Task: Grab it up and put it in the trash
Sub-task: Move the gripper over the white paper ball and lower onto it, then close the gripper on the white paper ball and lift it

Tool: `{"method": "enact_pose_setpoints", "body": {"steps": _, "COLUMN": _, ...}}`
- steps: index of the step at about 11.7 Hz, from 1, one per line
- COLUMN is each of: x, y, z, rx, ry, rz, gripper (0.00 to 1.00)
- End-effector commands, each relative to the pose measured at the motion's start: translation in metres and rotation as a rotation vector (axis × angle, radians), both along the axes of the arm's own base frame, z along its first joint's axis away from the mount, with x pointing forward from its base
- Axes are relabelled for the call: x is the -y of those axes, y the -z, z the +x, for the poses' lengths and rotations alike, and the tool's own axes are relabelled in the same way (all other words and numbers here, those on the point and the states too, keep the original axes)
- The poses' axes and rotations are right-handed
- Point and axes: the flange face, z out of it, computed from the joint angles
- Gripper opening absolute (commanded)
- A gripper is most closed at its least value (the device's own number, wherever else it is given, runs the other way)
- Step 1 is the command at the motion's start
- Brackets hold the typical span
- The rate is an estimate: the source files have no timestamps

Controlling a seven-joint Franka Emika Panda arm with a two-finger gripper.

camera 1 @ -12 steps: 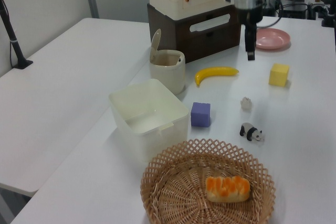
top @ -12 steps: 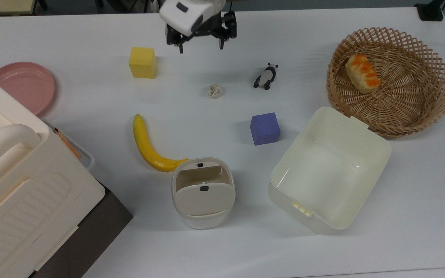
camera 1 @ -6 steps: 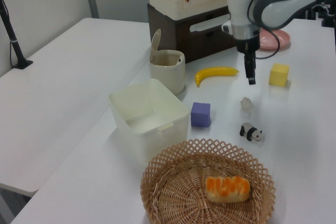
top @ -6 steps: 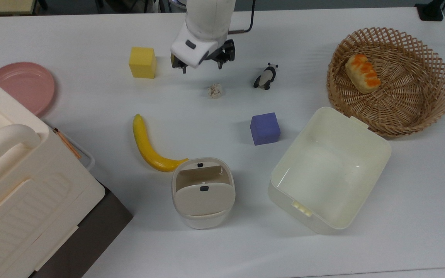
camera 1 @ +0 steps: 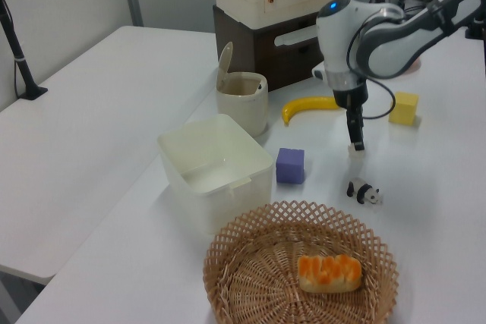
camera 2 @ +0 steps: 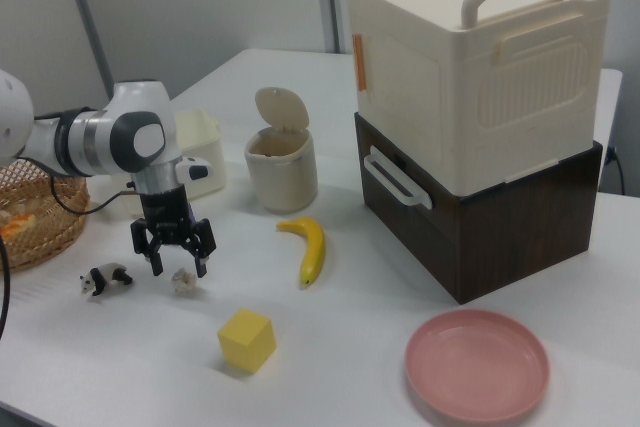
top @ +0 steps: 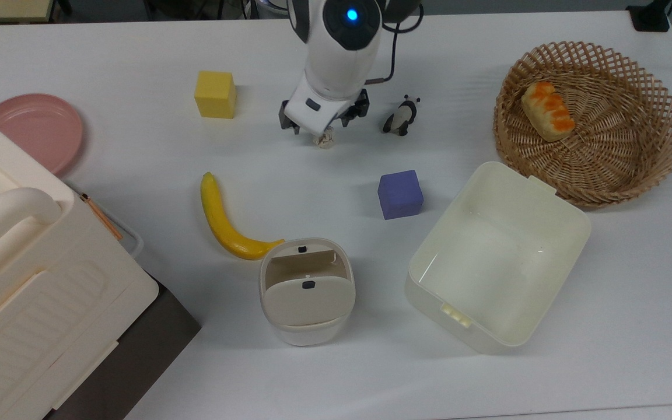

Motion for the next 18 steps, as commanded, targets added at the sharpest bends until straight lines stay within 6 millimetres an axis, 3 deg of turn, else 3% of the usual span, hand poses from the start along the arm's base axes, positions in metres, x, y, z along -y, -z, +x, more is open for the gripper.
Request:
{"method": "enact_pose_setpoints", "body": {"steps": 1, "x": -0.011, "y": 0.018, "z": 0.0, "rx": 0.027, "ry": 0.006, "rz": -0.018, "gripper": 0.92}}
{"method": "enact_pose_setpoints", "body": {"steps": 3, "x": -0.011, "y": 0.022, "z": 0.0, "rx": 0.026, "ry": -0.006, "rz": -0.028, "gripper": 0.76}}
{"method": "enact_pose_setpoints", "body": {"steps": 5, "x": -0.008, "y": 0.022, "z": 0.0, "rx": 0.028, "ry": -0.024, "rz": -0.041, "gripper": 0.47}}
{"method": "enact_pose_setpoints", "body": {"steps": 7, "x": -0.009, "y": 0.021, "z": 0.0, "rx": 0.029, "ry": -0.026, "rz": -0.04, "gripper": 0.27}}
{"method": "enact_pose_setpoints", "body": {"steps": 10, "x": -0.006, "y": 0.004, "z": 0.002, "rx": 0.046, "ry": -0.023, "rz": -0.035, "gripper": 0.22}}
{"method": "enact_pose_setpoints", "body": {"steps": 13, "x": 0.001, "y": -0.062, "z": -0.001, "rx": 0.089, "ry": -0.038, "rz": -0.02, "gripper": 0.22}}
{"method": "enact_pose_setpoints", "body": {"steps": 15, "x": 0.01, "y": -0.129, "z": -0.006, "rx": 0.115, "ry": -0.06, "rz": 0.001, "gripper": 0.22}}
{"method": "enact_pose_setpoints", "body": {"steps": 16, "x": 0.015, "y": -0.15, "z": -0.007, "rx": 0.121, "ry": -0.06, "rz": 0.004, "gripper": 0.22}}
{"method": "enact_pose_setpoints", "body": {"steps": 18, "x": 0.044, "y": -0.205, "z": -0.005, "rx": 0.137, "ry": -0.048, "rz": 0.012, "gripper": 0.22}}
